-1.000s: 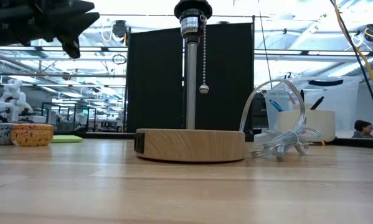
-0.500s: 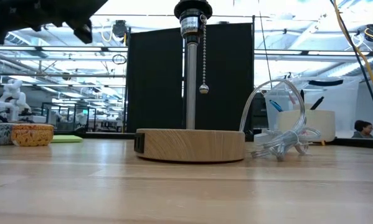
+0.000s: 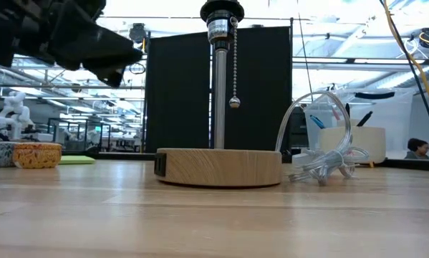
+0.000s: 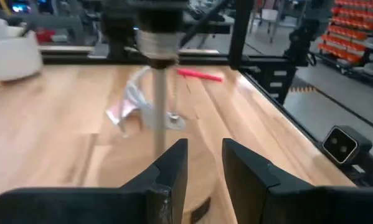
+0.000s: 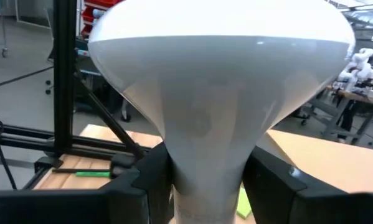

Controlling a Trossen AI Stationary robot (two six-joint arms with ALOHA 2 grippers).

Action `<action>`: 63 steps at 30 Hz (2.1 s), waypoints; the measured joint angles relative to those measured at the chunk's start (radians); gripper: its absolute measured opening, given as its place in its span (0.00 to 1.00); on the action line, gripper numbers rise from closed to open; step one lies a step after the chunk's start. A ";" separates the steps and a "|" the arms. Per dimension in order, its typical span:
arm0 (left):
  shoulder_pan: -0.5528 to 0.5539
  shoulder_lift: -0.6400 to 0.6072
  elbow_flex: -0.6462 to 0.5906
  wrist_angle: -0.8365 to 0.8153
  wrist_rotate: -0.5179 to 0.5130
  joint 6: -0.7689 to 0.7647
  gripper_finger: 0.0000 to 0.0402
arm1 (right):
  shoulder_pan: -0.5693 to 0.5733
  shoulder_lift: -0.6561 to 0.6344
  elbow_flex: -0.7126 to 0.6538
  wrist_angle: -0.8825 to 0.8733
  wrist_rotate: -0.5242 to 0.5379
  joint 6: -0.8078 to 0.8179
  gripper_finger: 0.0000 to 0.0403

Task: Screw lightbulb
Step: Insert the lightbulb into the lamp

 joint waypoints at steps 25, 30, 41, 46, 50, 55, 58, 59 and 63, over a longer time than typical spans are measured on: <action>-0.034 0.671 0.311 0.210 0.117 0.027 0.10 | 0.000 0.000 0.000 0.035 -0.008 -0.020 0.40; -0.002 0.692 0.328 0.150 0.083 0.005 0.10 | 0.000 0.000 0.000 0.036 -0.008 -0.023 0.40; 0.106 0.692 0.329 0.131 0.011 -0.024 0.10 | 0.000 0.000 0.000 0.035 -0.008 -0.027 0.40; 0.168 0.692 0.329 0.131 0.010 -0.034 0.10 | 0.000 0.000 0.000 0.017 0.017 -0.027 0.40; 0.217 0.692 0.329 0.121 0.011 -0.051 0.10 | 0.004 0.000 0.000 0.007 0.049 -0.026 0.40; 0.228 0.692 0.323 0.104 0.015 -0.051 0.10 | 0.025 0.000 0.000 0.010 0.206 -0.023 0.40; 0.223 0.692 0.322 0.107 0.011 -0.047 0.10 | 0.037 0.000 0.000 0.010 0.292 -0.022 0.40; 0.222 0.692 0.322 0.111 0.012 -0.042 0.10 | 0.040 0.000 0.000 0.011 0.321 -0.020 0.40; 0.221 0.692 0.321 0.128 0.020 -0.029 0.10 | 0.041 0.000 0.000 0.006 0.416 0.005 0.40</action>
